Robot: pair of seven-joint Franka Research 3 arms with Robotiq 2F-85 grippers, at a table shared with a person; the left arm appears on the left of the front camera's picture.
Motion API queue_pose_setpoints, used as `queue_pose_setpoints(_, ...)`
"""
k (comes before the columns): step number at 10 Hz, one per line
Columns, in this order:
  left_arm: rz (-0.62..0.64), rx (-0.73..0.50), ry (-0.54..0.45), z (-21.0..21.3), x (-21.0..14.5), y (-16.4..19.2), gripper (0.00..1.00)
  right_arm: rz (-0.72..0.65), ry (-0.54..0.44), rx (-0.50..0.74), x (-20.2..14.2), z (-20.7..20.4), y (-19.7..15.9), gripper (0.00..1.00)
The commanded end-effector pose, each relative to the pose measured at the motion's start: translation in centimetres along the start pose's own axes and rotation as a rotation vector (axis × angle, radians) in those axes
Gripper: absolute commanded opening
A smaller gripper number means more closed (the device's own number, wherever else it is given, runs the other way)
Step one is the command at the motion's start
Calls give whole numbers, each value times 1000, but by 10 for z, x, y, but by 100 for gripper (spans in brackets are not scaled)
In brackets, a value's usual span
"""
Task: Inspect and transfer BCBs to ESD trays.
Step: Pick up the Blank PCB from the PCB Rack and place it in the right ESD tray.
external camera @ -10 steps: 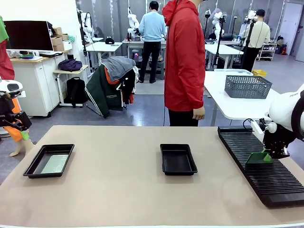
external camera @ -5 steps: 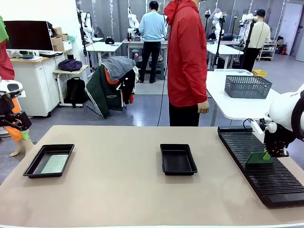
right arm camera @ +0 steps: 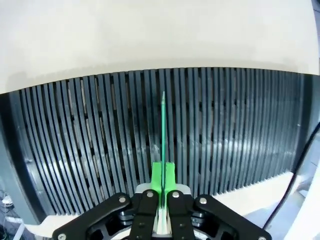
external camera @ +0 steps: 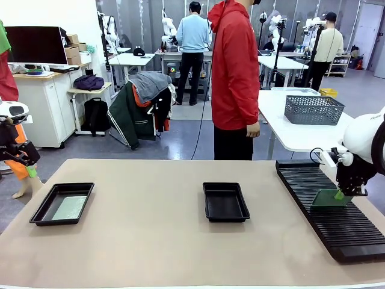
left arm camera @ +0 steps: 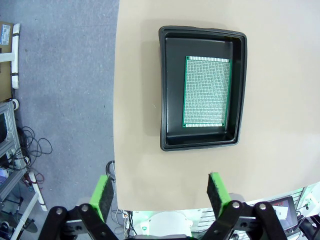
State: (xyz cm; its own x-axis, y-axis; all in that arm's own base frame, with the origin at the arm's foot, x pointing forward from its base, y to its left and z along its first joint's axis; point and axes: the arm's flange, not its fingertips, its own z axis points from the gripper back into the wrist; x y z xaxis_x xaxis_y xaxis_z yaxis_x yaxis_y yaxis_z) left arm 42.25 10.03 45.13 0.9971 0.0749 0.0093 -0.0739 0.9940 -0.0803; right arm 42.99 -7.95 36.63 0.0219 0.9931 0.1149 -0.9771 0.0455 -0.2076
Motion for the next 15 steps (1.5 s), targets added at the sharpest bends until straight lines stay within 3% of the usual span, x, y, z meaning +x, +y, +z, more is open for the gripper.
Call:
queue_pose_setpoints(1,3,-1,-10,-1,-1,0,100,5,-20,-24,-8,39,-2,0)
queue_pose_setpoints(5,3,-1,-10,-1,-1,0,100,-18,-101,-7,-14,161,-17,0)
queue_pose_setpoints(9,3,-1,-10,-1,-1,0,100,-69,-86,58,-11,261,-28,0)
queue_pose_setpoints(12,3,-1,-10,-1,-1,0,100,-41,-71,67,-11,292,-27,0)
queue_pose_setpoints(15,3,-1,-10,-1,-1,0,100,-37,-100,44,-8,291,-23,0)
